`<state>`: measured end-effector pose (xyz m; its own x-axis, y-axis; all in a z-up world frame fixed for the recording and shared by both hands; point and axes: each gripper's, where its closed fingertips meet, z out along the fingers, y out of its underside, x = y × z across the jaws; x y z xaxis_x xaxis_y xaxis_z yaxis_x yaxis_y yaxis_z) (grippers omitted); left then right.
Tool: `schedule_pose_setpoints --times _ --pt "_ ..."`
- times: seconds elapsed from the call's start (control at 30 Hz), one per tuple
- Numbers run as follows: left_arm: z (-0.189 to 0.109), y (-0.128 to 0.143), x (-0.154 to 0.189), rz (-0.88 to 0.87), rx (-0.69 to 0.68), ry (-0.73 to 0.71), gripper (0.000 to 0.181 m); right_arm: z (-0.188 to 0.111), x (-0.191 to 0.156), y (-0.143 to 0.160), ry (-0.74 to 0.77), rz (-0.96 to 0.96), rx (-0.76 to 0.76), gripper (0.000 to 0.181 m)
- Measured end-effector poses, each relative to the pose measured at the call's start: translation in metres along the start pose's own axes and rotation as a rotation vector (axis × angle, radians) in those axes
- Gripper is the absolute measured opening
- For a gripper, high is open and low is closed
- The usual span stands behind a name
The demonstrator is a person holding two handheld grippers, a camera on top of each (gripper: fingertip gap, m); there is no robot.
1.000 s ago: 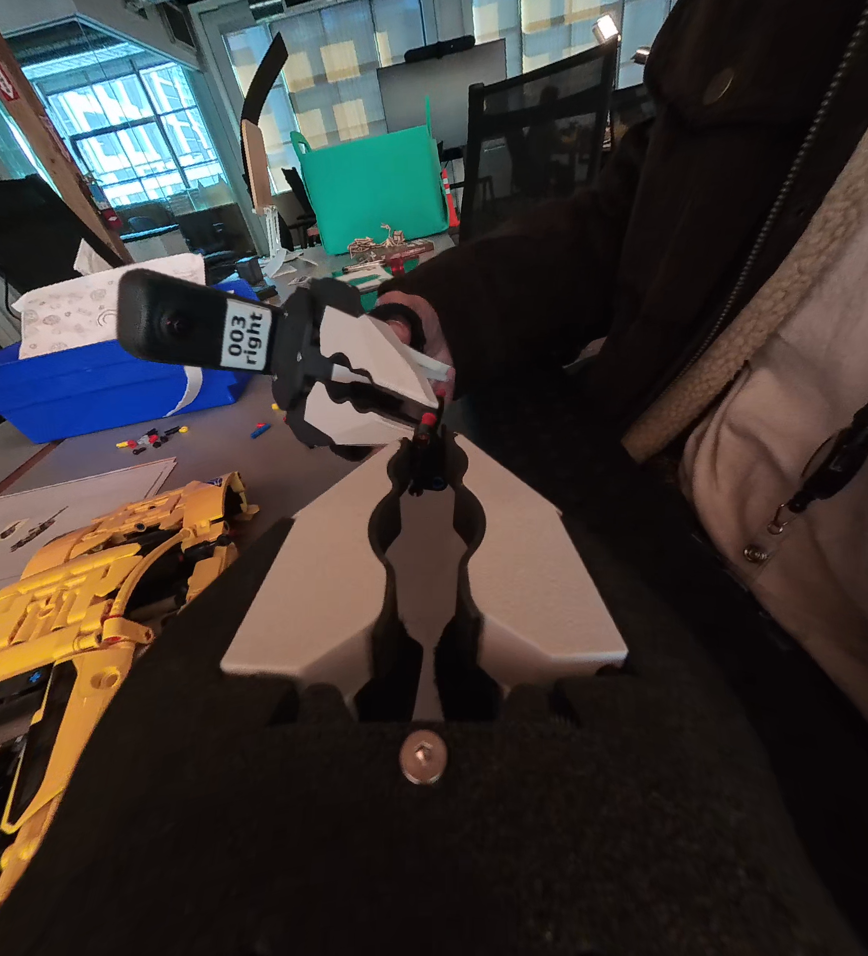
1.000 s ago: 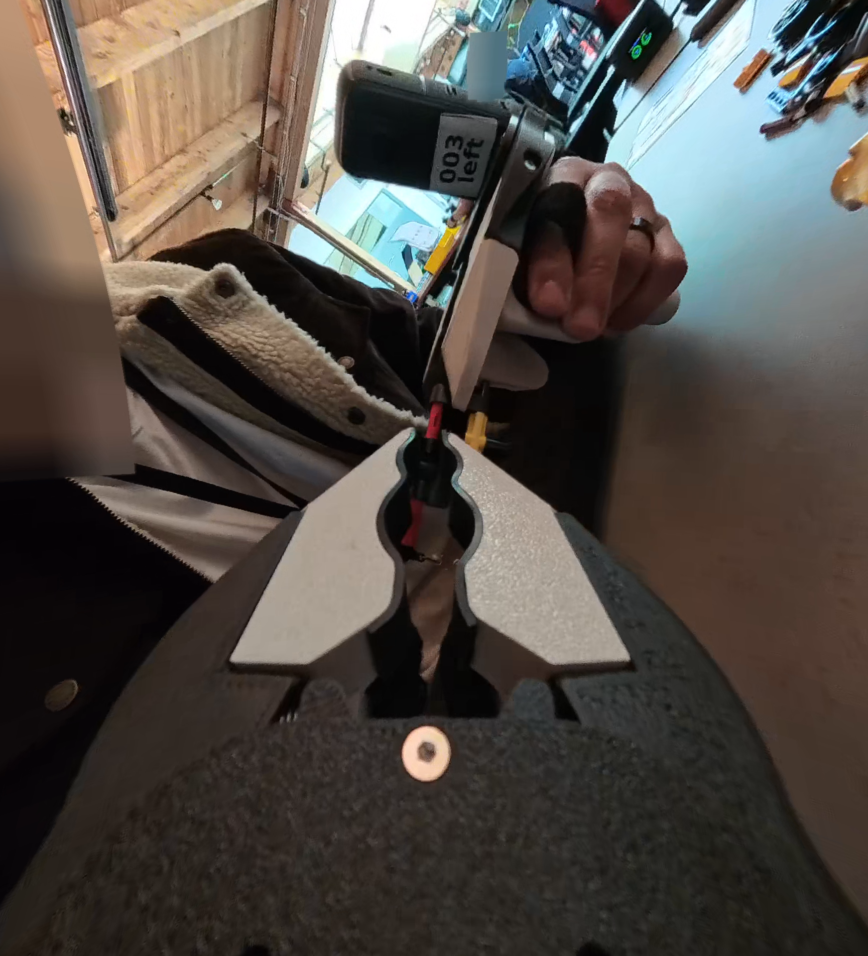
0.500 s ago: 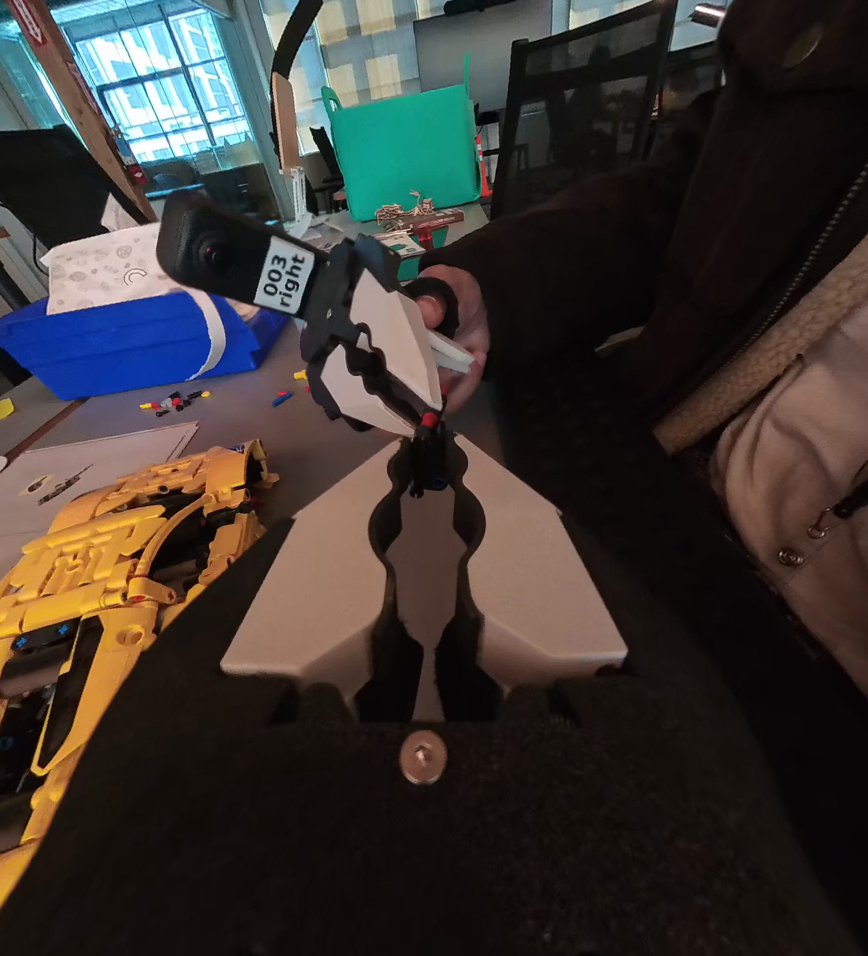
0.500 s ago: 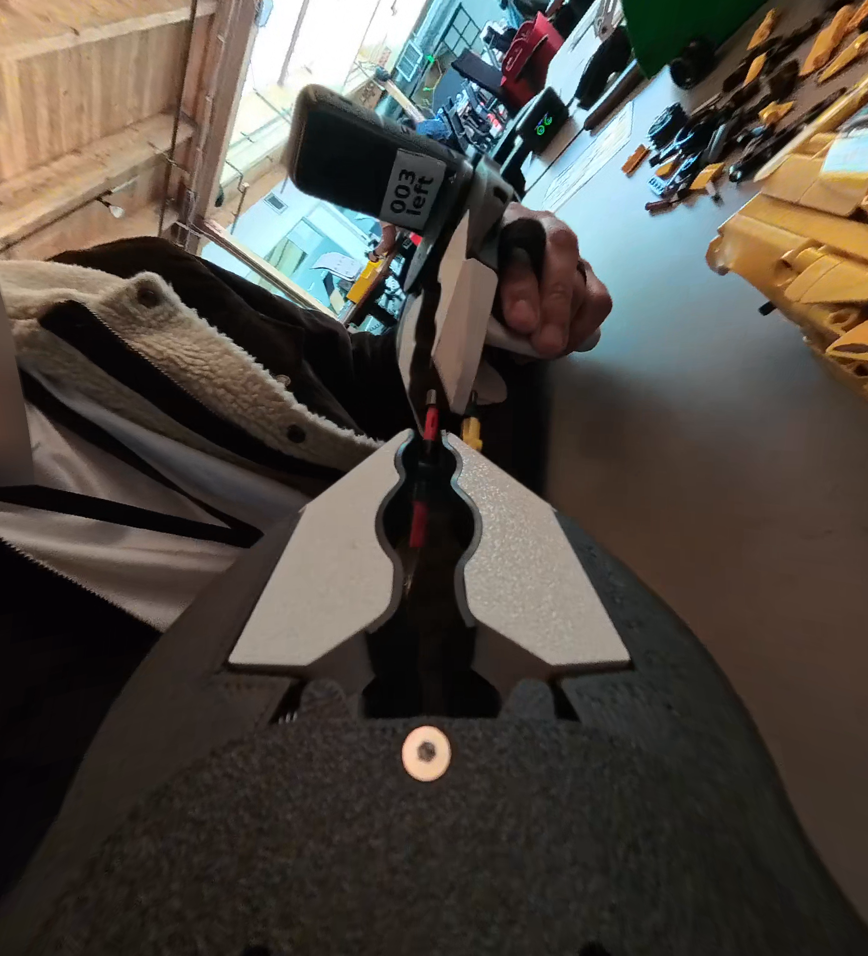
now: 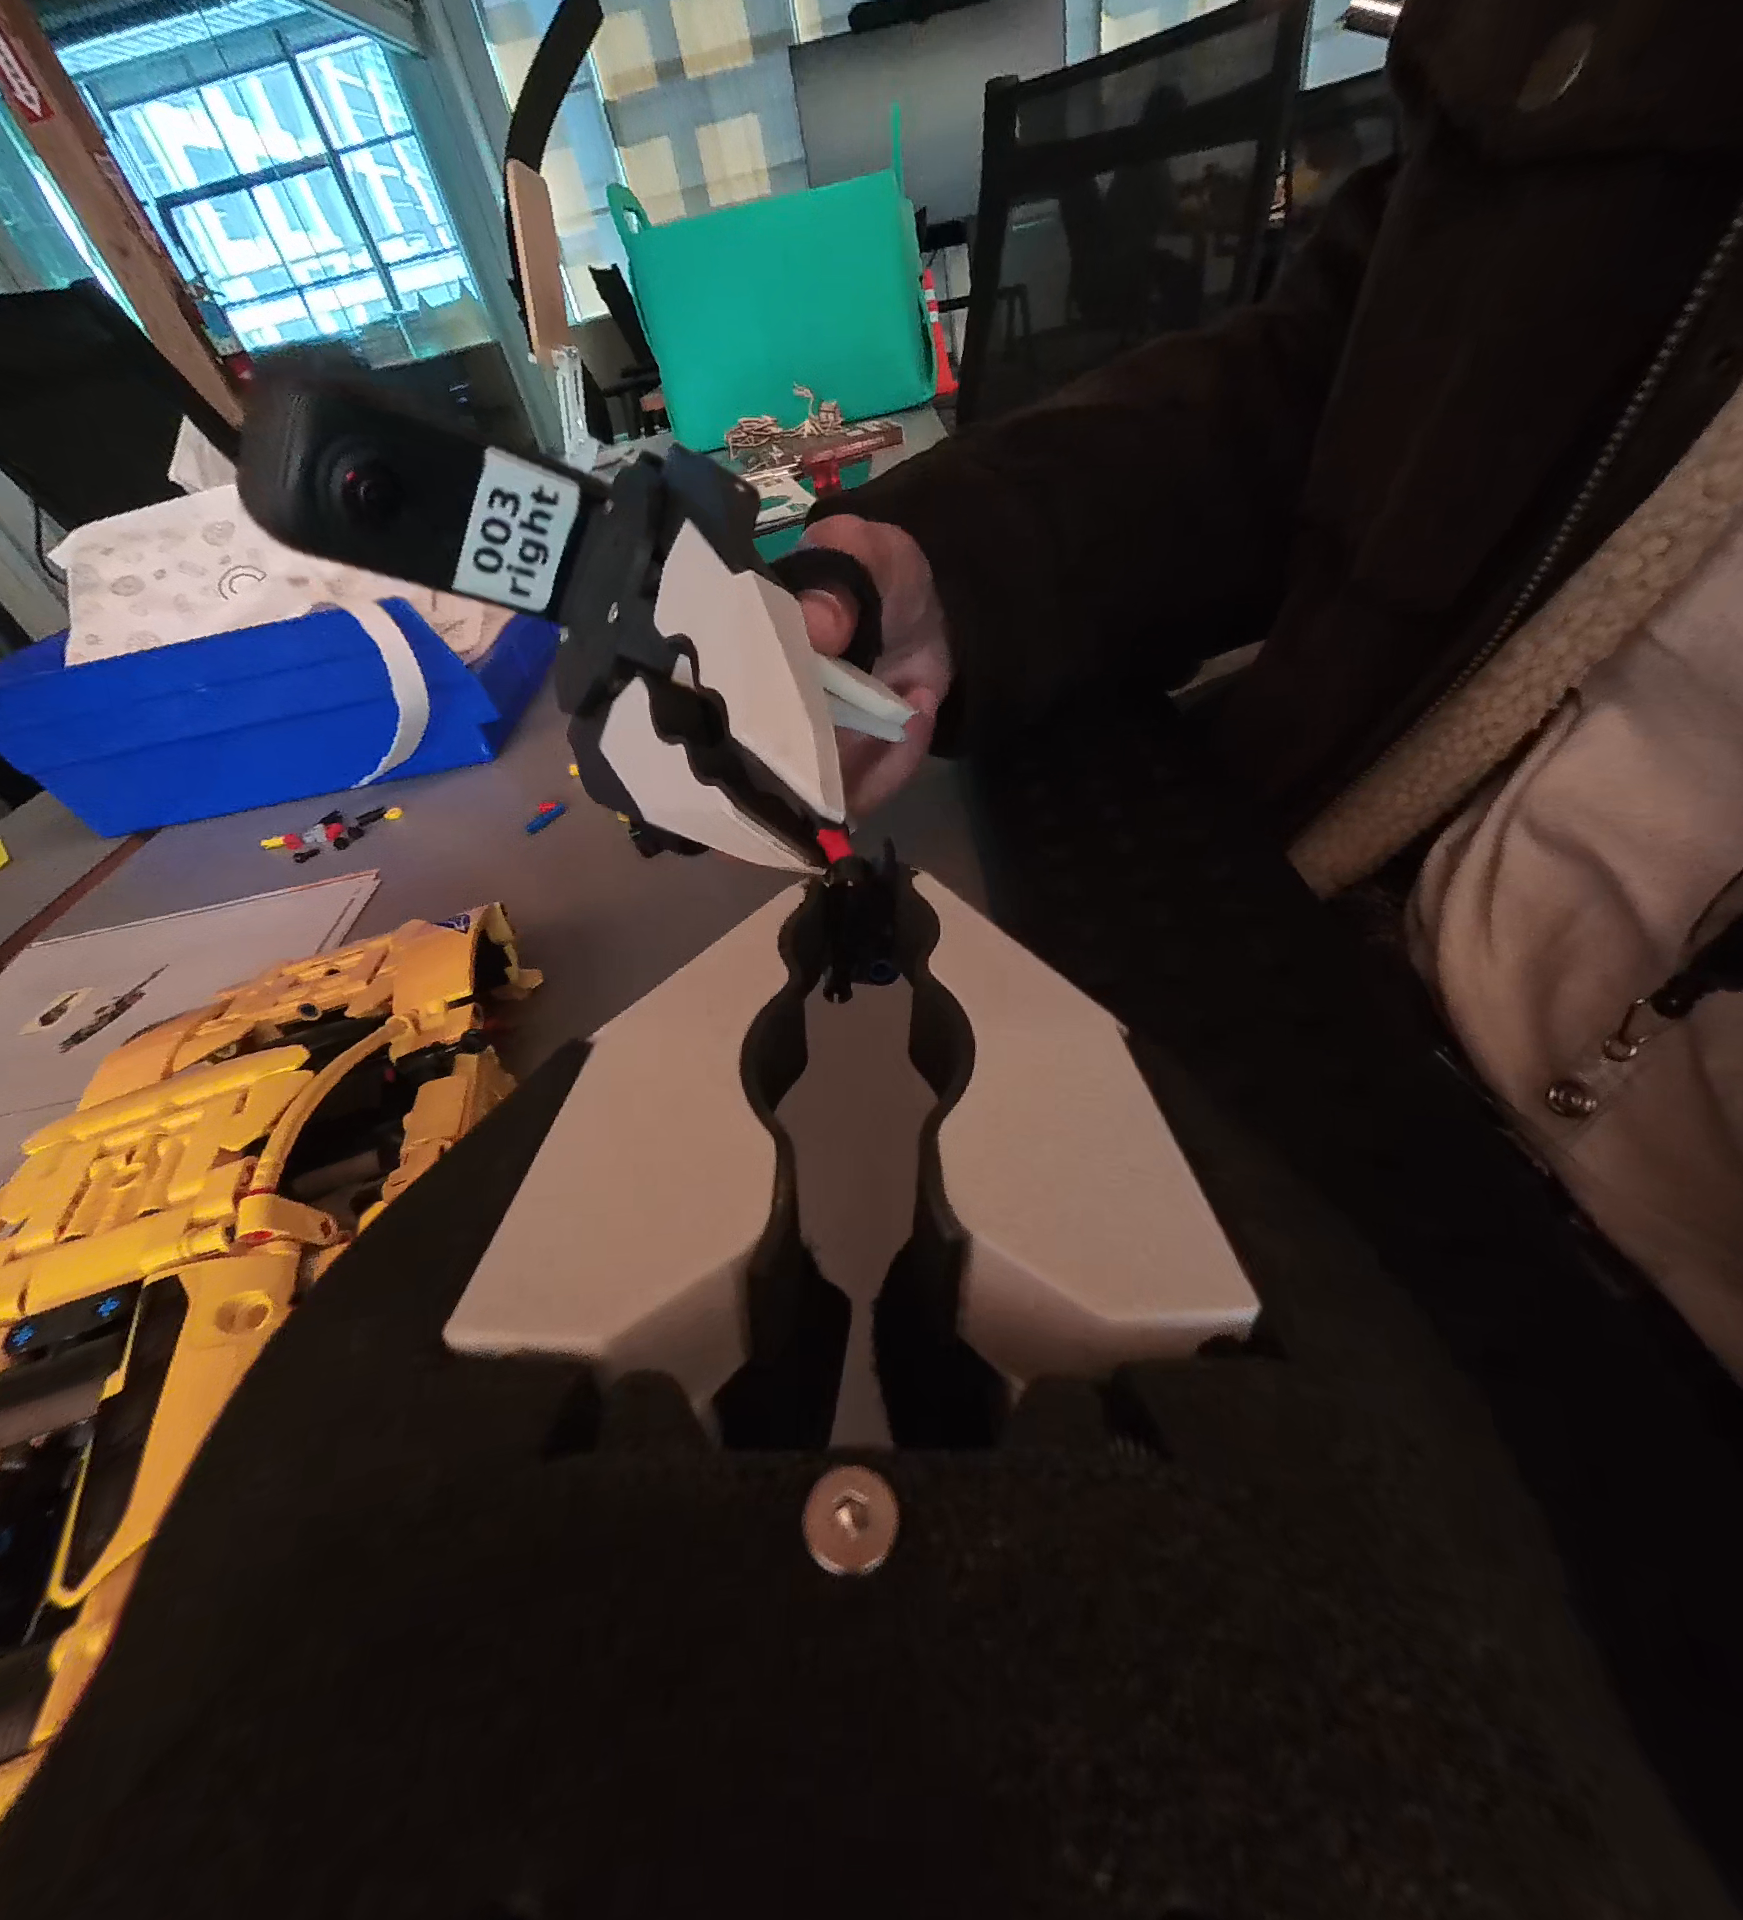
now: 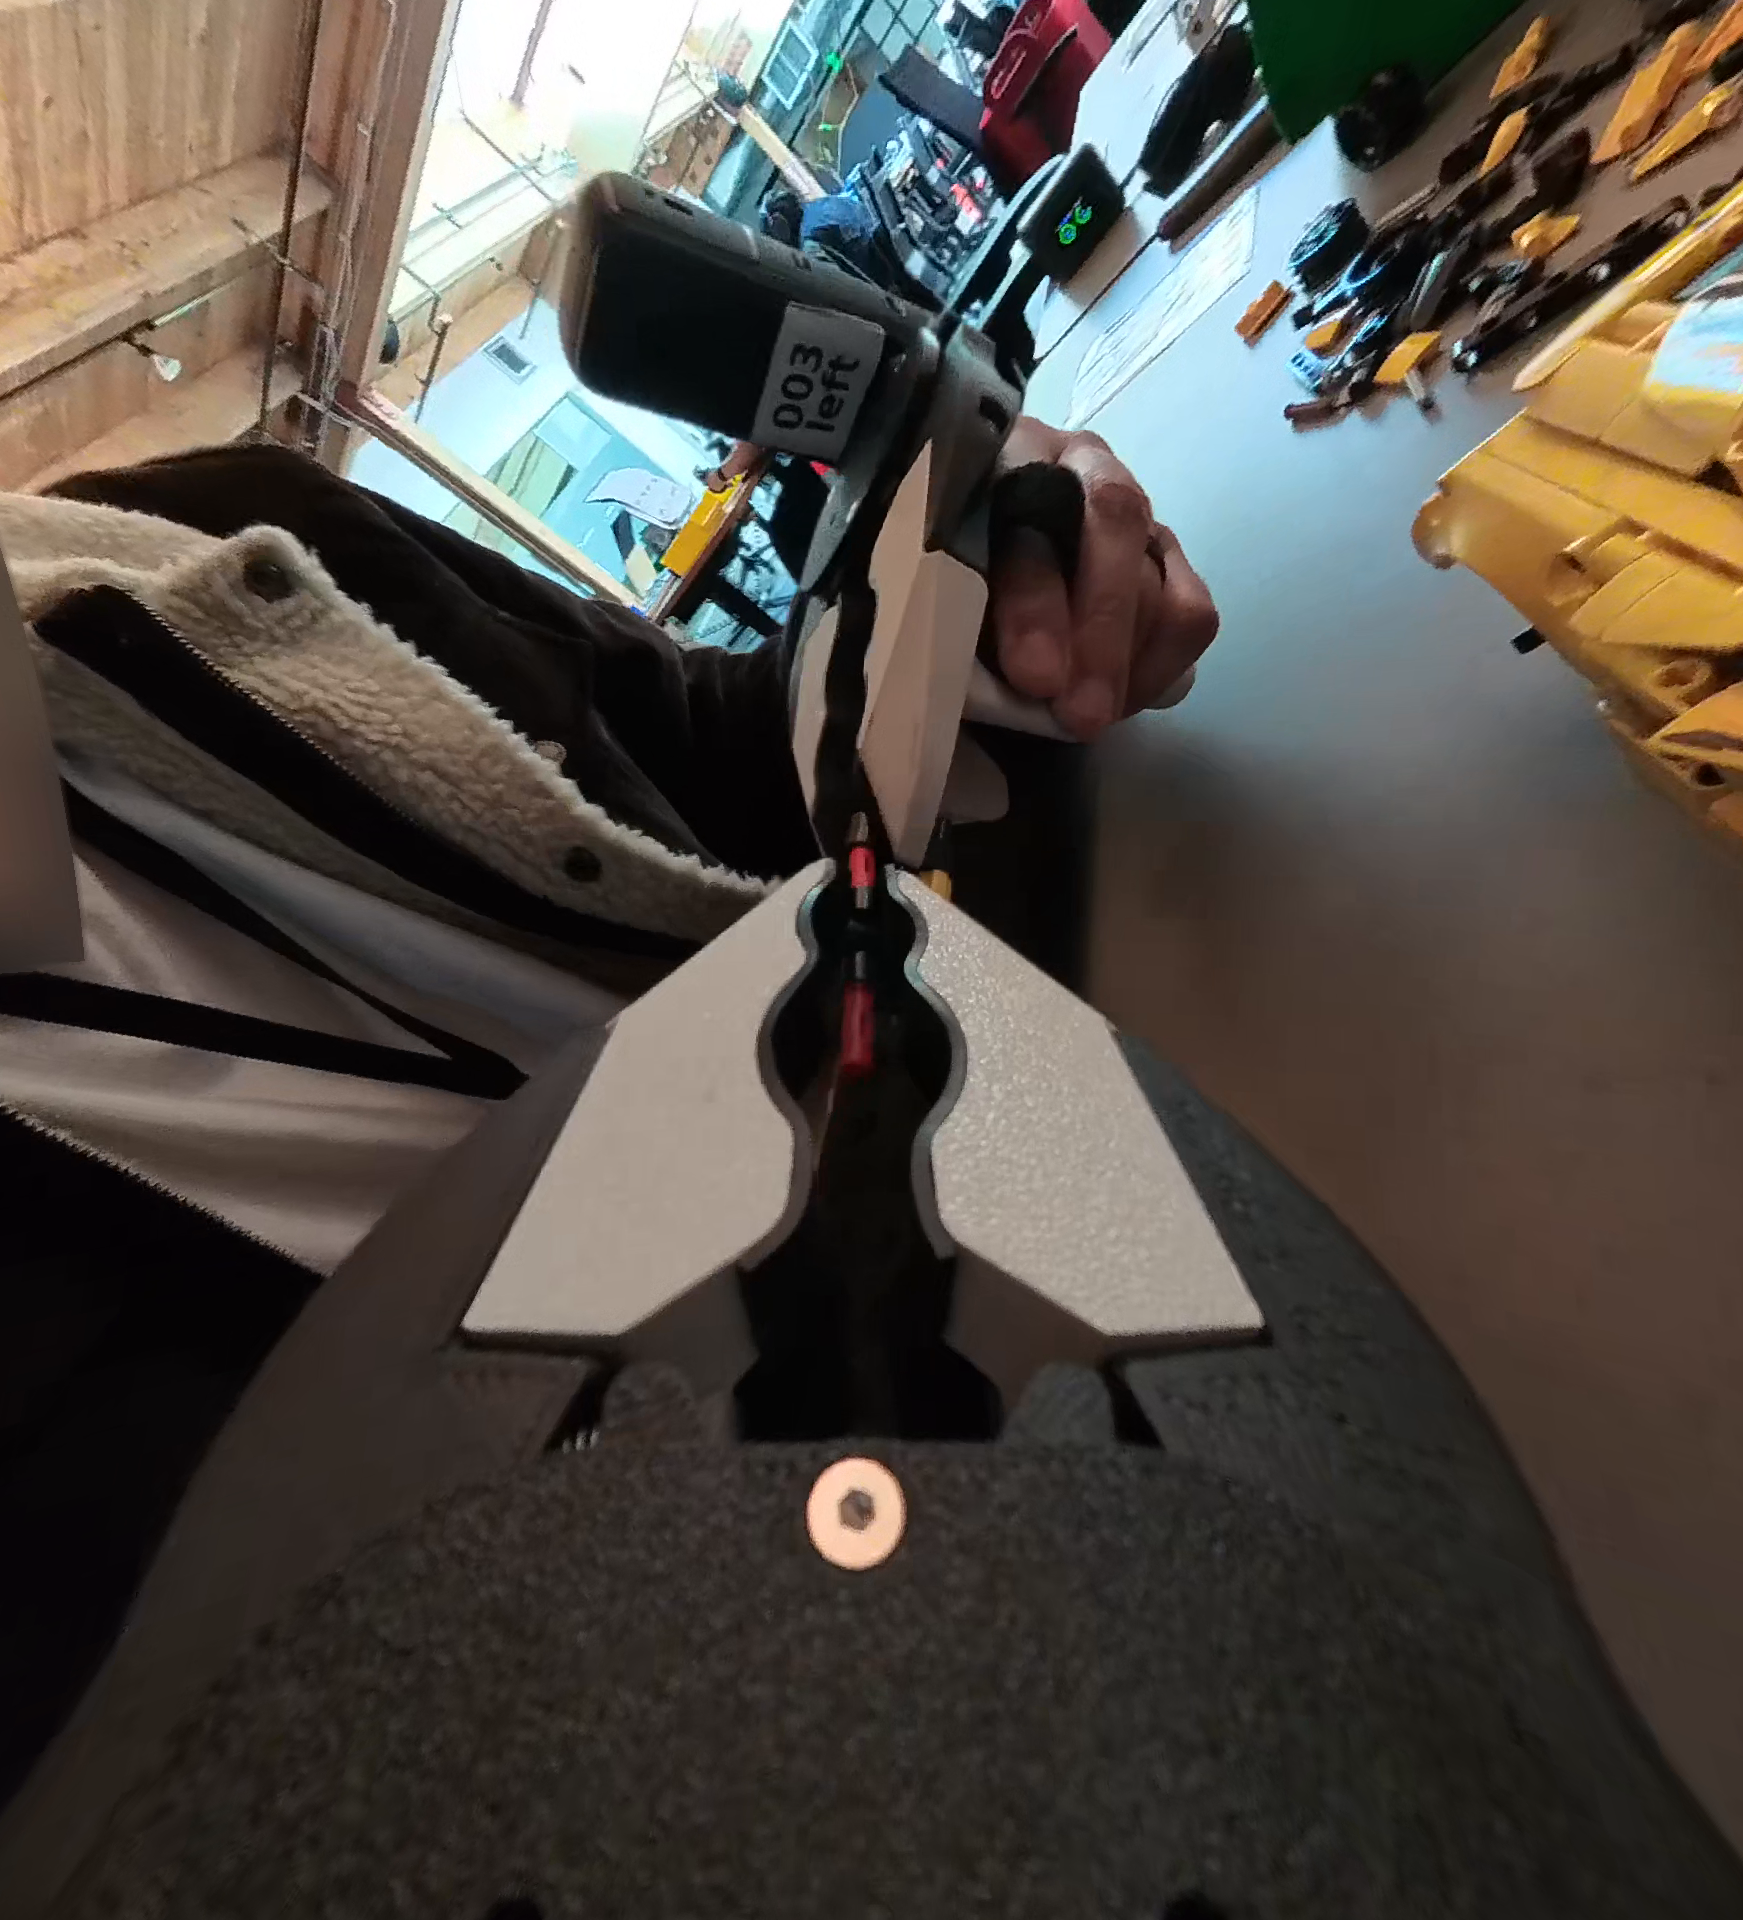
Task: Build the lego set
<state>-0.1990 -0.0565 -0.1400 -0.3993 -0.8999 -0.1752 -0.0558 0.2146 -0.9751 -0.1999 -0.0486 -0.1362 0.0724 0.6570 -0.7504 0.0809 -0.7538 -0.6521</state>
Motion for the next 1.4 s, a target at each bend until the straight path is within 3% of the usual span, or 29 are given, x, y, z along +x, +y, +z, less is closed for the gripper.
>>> schedule_pose_setpoints --times 0.43,0.53,0.63,0.87,1.1,1.4 --pt "-0.003 0.0 -0.014 -0.07 0.002 -0.059 0.013 0.001 0.006 -0.013 0.06 -0.066 0.112 0.005" --pt "-0.005 0.0 -0.016 -0.081 0.006 -0.064 0.013 -0.008 0.002 -0.02 0.113 -0.188 0.144 0.018" --pt "-0.006 0.0 -0.018 -0.119 0.004 -0.062 0.013 -0.013 0.008 -0.015 0.265 -0.368 0.086 0.018" --pt "-0.007 -0.001 -0.017 -0.145 0.014 -0.051 0.013 -0.008 0.01 -0.007 0.3 -0.428 0.036 0.007" --pt "-0.004 0.006 -0.014 -0.018 -0.027 -0.068 0.013 -0.007 0.011 0.0 0.129 -0.011 0.061 0.006" --pt "-0.005 0.006 -0.016 -0.069 -0.029 -0.063 0.013 -0.007 0.012 -0.002 0.101 0.024 0.11 0.006"
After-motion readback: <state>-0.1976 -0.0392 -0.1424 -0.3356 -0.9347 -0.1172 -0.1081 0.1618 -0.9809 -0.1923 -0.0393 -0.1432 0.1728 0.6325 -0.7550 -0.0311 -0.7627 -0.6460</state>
